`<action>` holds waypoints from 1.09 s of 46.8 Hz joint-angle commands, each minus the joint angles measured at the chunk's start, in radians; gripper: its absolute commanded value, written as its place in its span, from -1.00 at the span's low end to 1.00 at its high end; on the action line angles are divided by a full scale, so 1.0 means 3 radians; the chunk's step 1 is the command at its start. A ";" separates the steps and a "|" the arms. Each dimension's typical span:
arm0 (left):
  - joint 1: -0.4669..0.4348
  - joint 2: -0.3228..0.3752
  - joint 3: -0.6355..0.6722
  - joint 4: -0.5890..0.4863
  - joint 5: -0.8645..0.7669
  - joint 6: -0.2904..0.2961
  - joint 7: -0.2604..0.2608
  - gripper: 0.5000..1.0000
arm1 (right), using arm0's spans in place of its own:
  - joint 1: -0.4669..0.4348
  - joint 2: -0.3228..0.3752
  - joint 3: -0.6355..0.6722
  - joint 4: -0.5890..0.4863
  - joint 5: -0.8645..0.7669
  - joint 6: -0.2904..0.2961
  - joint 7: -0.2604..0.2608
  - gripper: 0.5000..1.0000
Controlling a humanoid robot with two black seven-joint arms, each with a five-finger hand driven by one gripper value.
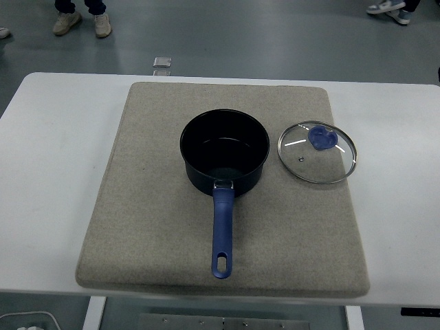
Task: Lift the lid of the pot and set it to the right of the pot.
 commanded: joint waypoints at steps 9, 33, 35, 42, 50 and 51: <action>-0.0001 0.0000 -0.0005 -0.0001 0.0000 0.0000 0.0000 1.00 | -0.0277 0.0189 0.0005 0.0002 0.0001 -0.0125 -0.0004 0.69; -0.0001 0.0000 0.0000 -0.0001 0.0000 0.0000 0.0000 1.00 | -0.0404 0.0266 0.0025 0.0012 0.0011 -0.0125 0.0037 0.69; -0.0001 0.0000 0.0000 -0.0001 0.0000 0.0000 0.0000 1.00 | -0.0415 0.0292 0.0025 0.0012 0.0031 -0.0130 0.0026 0.69; -0.0001 0.0000 0.0000 -0.0001 0.0000 0.0000 0.0000 1.00 | -0.0481 0.0328 0.0132 0.0012 0.0388 -0.0136 -0.0004 0.69; -0.0001 0.0000 0.0000 -0.0001 0.0000 0.0000 0.0000 1.00 | -0.0496 0.0338 0.0148 0.0017 0.1002 -0.0146 -0.0009 0.69; -0.0001 0.0000 -0.0005 -0.0001 0.0000 0.0000 0.0000 1.00 | -0.0496 0.0343 0.0148 0.0017 0.1048 -0.0141 -0.0009 0.69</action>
